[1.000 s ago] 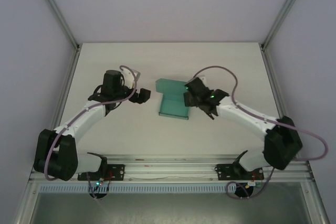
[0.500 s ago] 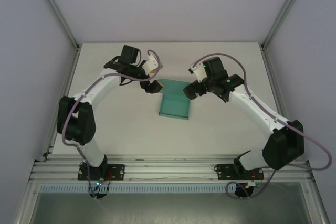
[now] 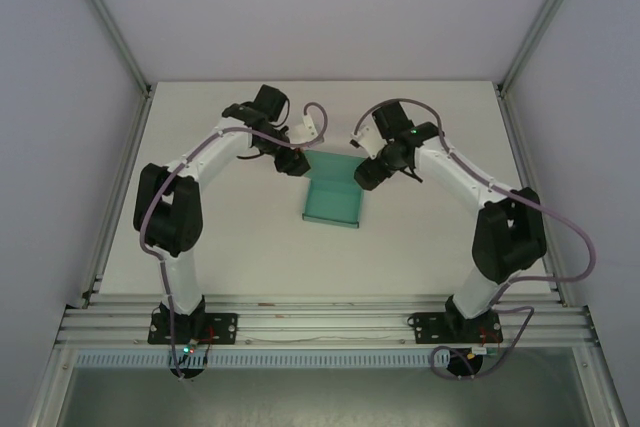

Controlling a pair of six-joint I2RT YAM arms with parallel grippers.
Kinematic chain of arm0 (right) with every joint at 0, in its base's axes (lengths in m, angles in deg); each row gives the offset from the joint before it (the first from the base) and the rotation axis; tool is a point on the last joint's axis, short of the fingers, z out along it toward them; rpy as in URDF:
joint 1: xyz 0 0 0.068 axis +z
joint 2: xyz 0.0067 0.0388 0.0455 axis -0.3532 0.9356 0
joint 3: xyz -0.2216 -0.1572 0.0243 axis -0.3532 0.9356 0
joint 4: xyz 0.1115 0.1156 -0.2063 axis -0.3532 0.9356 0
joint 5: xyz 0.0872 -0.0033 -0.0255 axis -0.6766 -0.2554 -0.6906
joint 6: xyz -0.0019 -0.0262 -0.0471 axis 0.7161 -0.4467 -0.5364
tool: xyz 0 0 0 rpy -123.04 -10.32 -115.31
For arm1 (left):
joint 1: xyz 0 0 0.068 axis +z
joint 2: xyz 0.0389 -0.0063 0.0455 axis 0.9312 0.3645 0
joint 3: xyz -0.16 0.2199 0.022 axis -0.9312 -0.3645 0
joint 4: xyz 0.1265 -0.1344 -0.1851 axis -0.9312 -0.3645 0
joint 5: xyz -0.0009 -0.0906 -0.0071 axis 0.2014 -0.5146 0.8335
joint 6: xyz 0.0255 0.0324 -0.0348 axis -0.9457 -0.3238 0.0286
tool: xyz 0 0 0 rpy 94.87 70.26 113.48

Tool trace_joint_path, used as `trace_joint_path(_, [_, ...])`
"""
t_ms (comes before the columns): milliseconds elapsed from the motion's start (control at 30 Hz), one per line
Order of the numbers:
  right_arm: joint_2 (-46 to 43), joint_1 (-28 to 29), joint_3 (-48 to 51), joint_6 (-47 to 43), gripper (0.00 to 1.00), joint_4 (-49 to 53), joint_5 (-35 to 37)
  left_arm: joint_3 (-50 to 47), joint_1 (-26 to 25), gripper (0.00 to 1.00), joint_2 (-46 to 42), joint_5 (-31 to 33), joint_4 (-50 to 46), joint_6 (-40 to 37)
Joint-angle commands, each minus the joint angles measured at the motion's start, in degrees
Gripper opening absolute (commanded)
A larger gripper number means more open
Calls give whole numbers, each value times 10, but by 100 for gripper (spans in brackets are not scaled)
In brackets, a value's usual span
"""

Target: Assemble paper box

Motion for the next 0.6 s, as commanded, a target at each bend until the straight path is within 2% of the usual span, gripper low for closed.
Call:
trace_joint_path(0, [13,-2,-23,-5,63,32,25,18,-6,37,-2,17,-28,-14])
trace_joint_path(100, [18,-3,-25,-3,53,30,22,17,-8,31,14,20,-26,-13])
trace_joint_path(133, [17,-2,-23,-2,52,26,21,19,-9,26,16,17,-28,-12])
trace_joint_path(233, [17,-2,-19,2,38,21,22,23,-14,11,20,20,-32,-8])
trace_joint_path(300, [16,-2,-18,4,28,21,20,20,-14,9,19,28,-25,0])
trace_joint_path(400, [12,-2,-19,10,22,22,18,14,-16,0,14,37,-13,15])
trace_joint_path(567, [-1,-3,-24,47,13,12,29,-9,-23,0,-6,64,44,85])
